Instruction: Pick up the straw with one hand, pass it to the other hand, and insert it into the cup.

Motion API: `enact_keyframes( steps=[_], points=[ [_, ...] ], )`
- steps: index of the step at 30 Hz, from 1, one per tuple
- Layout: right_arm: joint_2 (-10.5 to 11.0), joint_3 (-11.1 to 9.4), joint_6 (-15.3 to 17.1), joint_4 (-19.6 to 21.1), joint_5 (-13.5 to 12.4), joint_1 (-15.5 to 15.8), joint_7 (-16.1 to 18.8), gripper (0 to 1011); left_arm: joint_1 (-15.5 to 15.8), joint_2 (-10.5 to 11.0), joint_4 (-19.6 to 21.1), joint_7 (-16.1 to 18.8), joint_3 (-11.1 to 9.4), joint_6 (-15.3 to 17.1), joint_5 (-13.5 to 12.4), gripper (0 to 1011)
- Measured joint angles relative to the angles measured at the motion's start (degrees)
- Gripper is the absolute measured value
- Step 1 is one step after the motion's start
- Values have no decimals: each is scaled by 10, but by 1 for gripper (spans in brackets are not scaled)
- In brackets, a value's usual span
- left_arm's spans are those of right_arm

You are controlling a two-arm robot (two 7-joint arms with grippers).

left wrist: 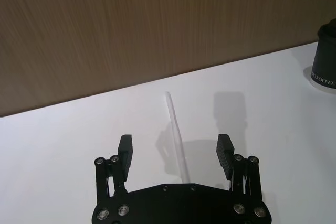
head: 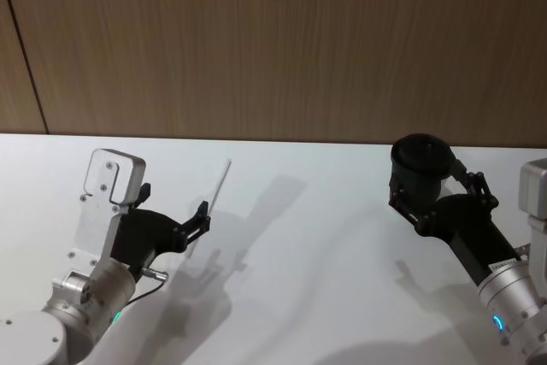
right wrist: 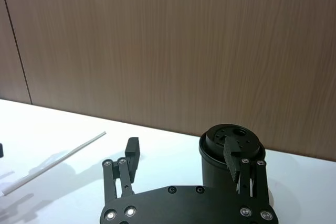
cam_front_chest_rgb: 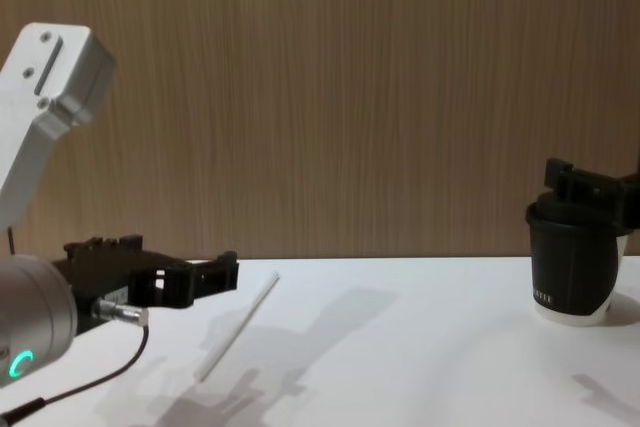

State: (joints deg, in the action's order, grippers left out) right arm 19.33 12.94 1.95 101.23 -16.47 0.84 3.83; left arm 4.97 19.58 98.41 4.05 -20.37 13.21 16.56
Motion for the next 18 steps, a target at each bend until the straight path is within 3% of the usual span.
enact_keyframes(
  steps=[18],
  points=[
    [0, 0, 0, 0, 0, 0, 0, 1001, -7, -44, -36, -1, 9, -24, 20, 1003]
  ],
)
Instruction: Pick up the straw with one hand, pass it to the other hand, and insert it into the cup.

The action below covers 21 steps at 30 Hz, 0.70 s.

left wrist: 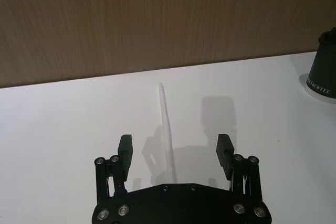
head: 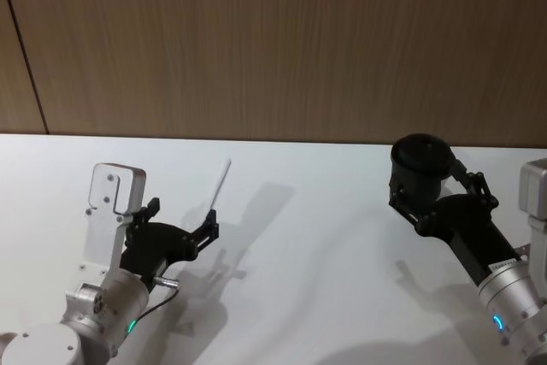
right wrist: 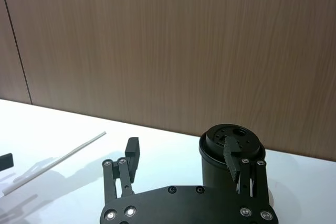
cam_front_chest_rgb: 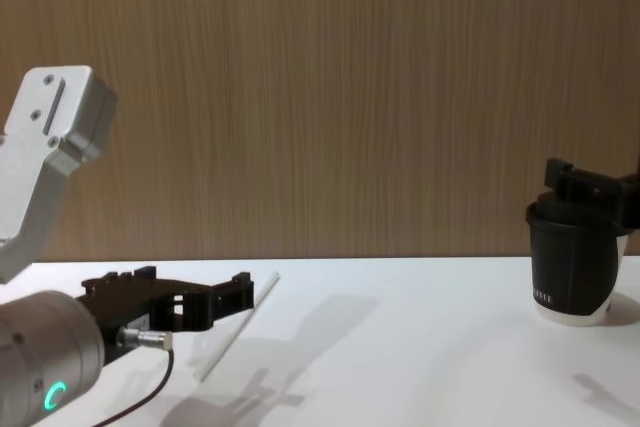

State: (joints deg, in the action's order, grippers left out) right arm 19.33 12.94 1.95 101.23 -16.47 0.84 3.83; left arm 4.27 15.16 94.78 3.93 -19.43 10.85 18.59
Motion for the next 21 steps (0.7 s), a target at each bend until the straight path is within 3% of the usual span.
enact_keyframes(
  steps=[5, 21],
  points=[
    [0, 0, 0, 0, 0, 0, 0, 1001, 1, -8, -3, 1, 2, 2, 1, 1003],
    [0, 0, 0, 0, 0, 0, 0, 1001, 2, -38, 5, 34, 16, 55, 4, 1003]
  ],
)
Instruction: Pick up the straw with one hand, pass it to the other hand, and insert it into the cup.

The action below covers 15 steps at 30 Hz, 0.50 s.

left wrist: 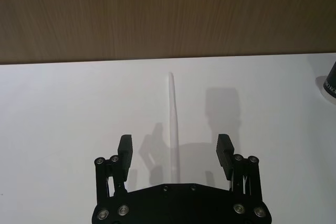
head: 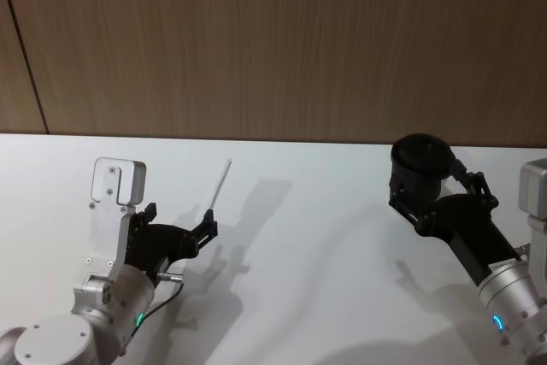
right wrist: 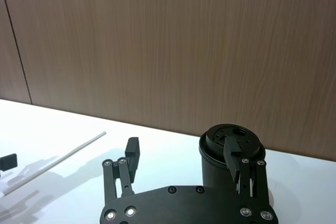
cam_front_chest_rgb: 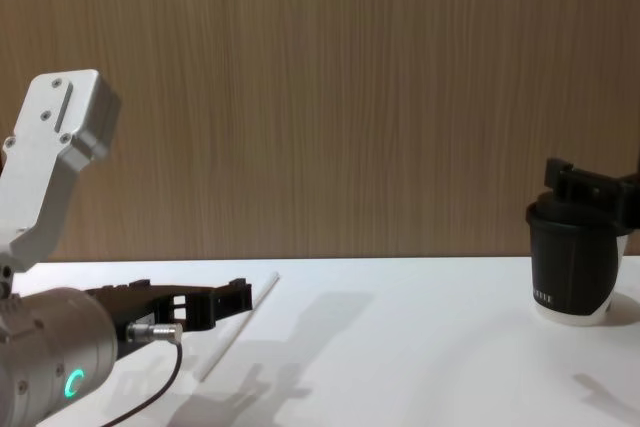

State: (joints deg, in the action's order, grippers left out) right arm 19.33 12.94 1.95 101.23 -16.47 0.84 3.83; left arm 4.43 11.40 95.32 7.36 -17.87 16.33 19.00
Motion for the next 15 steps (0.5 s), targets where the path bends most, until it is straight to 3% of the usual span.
enact_keyframes(
  steps=[15],
  points=[
    [0, 0, 0, 0, 0, 0, 0, 1001, 7, -19, -19, -7, 5, 8, 8, 1003]
  ],
)
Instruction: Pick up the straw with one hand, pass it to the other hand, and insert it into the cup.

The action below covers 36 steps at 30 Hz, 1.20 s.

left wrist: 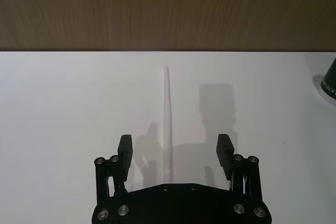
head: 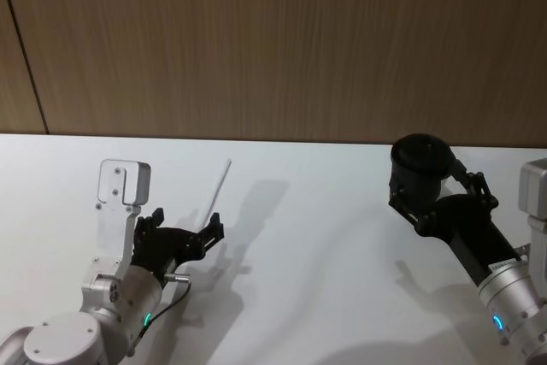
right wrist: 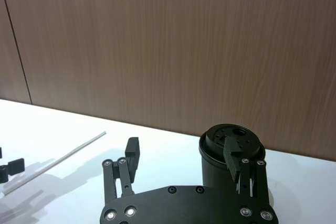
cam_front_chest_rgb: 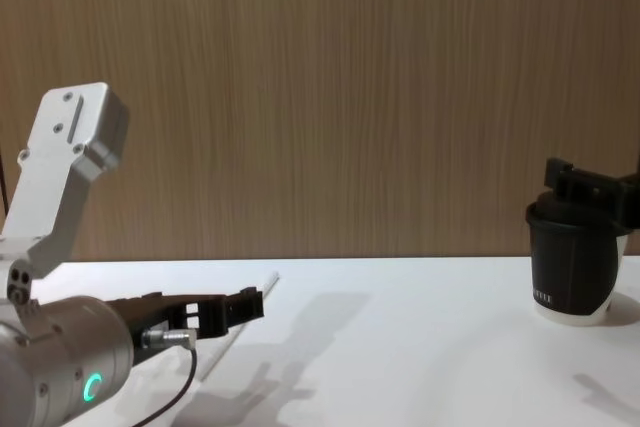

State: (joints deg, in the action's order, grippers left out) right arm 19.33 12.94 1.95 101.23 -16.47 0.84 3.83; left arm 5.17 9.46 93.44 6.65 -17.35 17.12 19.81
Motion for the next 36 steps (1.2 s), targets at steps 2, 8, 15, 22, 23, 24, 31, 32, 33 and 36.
enact_keyframes(
  steps=[2, 8, 15, 22, 23, 24, 31, 32, 33, 36],
  points=[
    [0, 0, 0, 0, 0, 0, 0, 1001, 1, 0, -3, -2, 0, -1, 0, 1003],
    [0, 0, 0, 0, 0, 0, 0, 1001, 7, -1, -15, -11, -1, -5, -4, 1003],
    [0, 0, 0, 0, 0, 0, 0, 1001, 11, -1, -26, -20, -1, -8, -7, 1003],
    [0, 0, 0, 0, 0, 0, 0, 1001, 13, -5, -36, -24, 2, -8, -8, 1003],
    [0, 0, 0, 0, 0, 0, 0, 1001, 13, -5, -36, -24, 2, -8, -8, 1003],
    [0, 0, 0, 0, 0, 0, 0, 1001, 13, -7, -39, -24, 3, -8, -8, 1003],
    [0, 0, 0, 0, 0, 0, 0, 1001, 14, -12, -48, -27, 7, -7, -8, 1003],
    [0, 0, 0, 0, 0, 0, 0, 1001, 14, -12, -48, -28, 7, -6, -8, 1003],
    [0, 0, 0, 0, 0, 0, 0, 1001, 14, -12, -49, -28, 7, -6, -8, 1003],
    [0, 0, 0, 0, 0, 0, 0, 1001, 15, -14, -52, -30, 8, -5, -8, 1003]
  ],
)
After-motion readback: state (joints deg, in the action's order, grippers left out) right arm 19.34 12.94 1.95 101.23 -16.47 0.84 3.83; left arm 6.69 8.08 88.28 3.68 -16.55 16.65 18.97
